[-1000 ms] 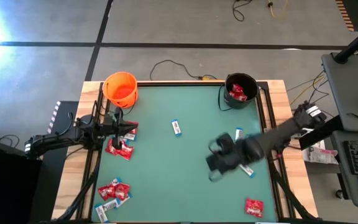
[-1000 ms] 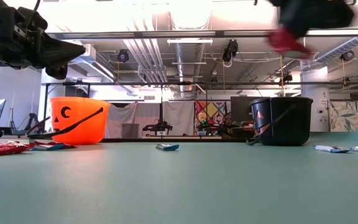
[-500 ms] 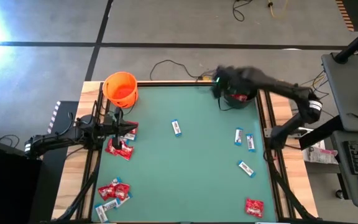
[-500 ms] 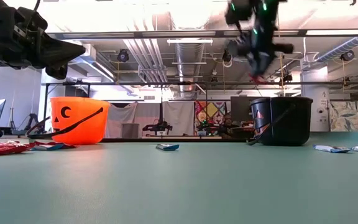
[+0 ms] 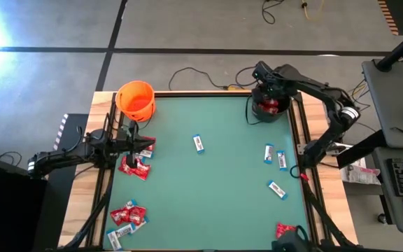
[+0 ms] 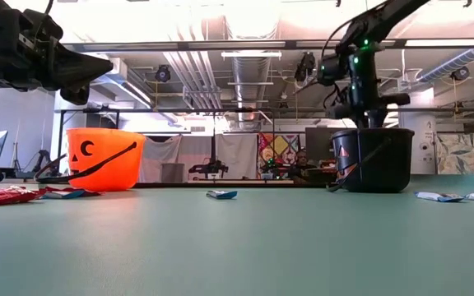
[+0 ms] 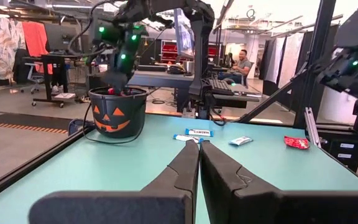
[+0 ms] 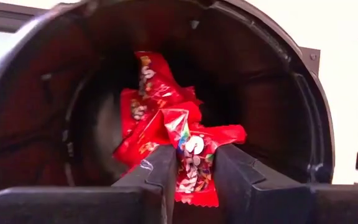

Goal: Sort candy by brand, put in halloween buckets
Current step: Put the red candy into the black bucket

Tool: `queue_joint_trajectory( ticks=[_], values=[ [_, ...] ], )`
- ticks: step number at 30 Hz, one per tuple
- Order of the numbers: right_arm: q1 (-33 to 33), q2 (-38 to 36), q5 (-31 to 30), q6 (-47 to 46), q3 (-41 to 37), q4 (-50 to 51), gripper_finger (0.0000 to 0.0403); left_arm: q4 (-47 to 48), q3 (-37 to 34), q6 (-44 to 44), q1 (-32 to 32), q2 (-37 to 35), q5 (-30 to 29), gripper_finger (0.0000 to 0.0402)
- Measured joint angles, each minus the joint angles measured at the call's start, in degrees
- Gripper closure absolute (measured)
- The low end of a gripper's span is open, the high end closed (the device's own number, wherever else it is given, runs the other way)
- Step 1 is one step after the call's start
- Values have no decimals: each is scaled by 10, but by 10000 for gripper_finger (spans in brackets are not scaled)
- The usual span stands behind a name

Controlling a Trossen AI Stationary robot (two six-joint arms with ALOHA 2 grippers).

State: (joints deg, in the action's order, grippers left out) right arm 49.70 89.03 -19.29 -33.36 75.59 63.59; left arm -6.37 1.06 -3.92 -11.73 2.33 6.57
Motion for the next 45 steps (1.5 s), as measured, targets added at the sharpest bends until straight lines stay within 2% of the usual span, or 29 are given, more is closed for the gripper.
queue_joint_trajectory(
  ticks=[7,11,13,16,20,26,29,31,34,38,41,45],
  values=[
    [6,15,2,-8,10,5,264,0,0,0,0,0,0,402],
    [-5,-5,37,-16,41,29,225,0,0,0,0,0,0,402],
    [-31,-27,60,-21,58,49,210,0,0,0,0,0,0,402],
    [-138,-73,68,-37,65,87,198,0,0,0,0,0,0,402],
    [-366,-127,69,-134,56,120,201,0,0,0,0,0,0,402],
    [-719,-139,127,-410,21,121,224,0,0,0,0,0,0,402],
    [-864,-110,146,-567,2,90,233,0,0,0,0,0,0,402],
    [-937,-82,150,-659,-8,49,237,0,0,0,0,0,0,402],
    [-1007,-28,154,-772,-11,-1,235,0,0,0,0,0,0,402],
    [-1045,41,198,-855,-10,-62,209,0,0,0,0,0,0,402],
    [-1047,93,282,-852,-10,-103,182,0,0,0,0,0,0,402],
    [-1042,153,415,-803,-10,-148,143,0,0,0,0,0,0,402]
  ],
)
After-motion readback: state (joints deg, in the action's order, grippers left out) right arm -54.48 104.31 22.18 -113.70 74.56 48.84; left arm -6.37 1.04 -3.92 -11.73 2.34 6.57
